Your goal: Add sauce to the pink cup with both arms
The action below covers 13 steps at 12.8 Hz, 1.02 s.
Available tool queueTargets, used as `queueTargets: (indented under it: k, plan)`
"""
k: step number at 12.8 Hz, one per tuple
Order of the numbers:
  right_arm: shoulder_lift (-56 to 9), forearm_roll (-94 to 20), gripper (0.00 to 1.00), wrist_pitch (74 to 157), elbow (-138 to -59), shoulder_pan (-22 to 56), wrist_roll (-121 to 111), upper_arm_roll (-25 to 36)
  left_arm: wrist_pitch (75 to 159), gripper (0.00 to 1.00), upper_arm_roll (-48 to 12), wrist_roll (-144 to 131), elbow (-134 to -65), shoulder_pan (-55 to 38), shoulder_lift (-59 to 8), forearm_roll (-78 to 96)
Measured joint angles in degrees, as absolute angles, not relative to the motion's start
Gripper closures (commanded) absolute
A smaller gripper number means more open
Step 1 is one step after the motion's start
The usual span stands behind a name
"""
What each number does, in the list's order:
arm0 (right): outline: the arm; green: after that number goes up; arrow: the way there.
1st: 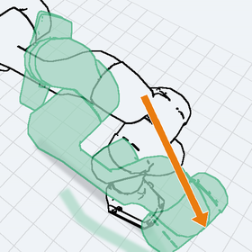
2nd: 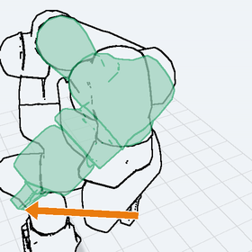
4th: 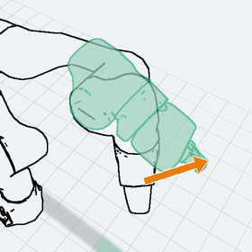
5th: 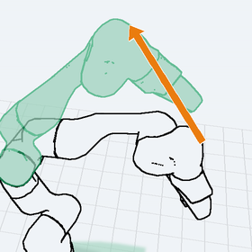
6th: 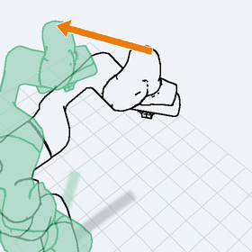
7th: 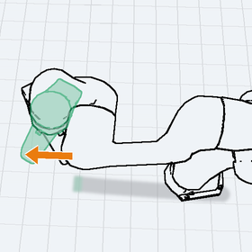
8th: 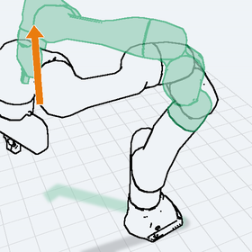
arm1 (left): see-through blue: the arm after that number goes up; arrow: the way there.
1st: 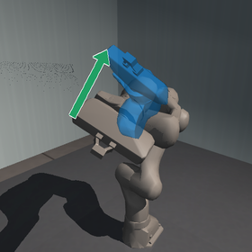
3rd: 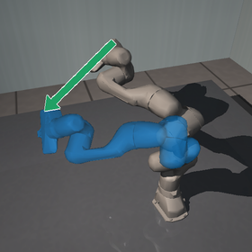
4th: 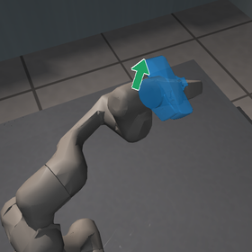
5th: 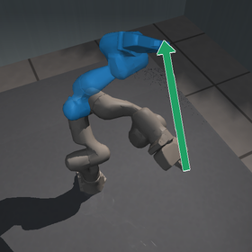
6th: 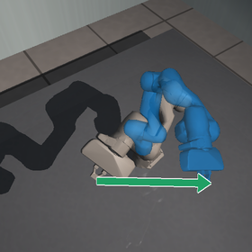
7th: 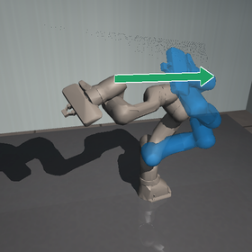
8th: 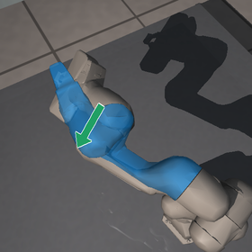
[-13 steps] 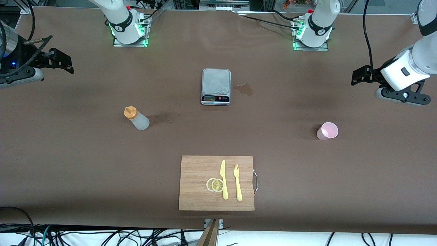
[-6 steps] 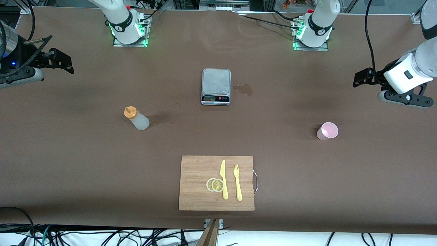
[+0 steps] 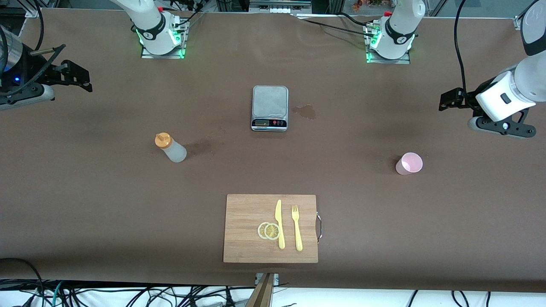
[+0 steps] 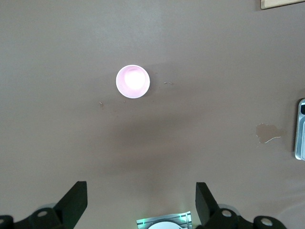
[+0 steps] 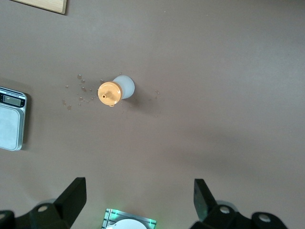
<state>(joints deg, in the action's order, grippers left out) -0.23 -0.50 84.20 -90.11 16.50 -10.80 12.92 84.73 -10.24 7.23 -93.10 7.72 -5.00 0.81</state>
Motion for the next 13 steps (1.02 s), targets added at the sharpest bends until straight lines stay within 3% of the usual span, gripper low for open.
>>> queueTargets:
  k: [3, 6, 10, 13]
  plan:
    - [-0.23, -0.50, 0.00, 84.20, -90.12, 16.50, -10.80, 12.91, 81.49, 0.00, -10.31, 7.23, -93.10, 7.73, -6.53, 0.81]
    - [-0.23, -0.50, 0.00, 84.20, -90.12, 16.50, -10.80, 12.89, 83.78, 0.00, -9.88, 7.23, -93.20, 8.22, -9.05, 0.80]
    - [-0.29, -0.50, 0.00, 84.21, -90.15, 16.51, -10.80, 12.87, 96.67, 0.00, -9.85, 7.26, -96.83, 8.86, -13.74, -0.43]
    - [-0.37, -0.64, 0.00, 84.31, -90.59, 16.54, -10.80, 12.83, 111.48, 0.00, -9.84, 7.26, -107.06, 8.89, -15.60, -6.41]
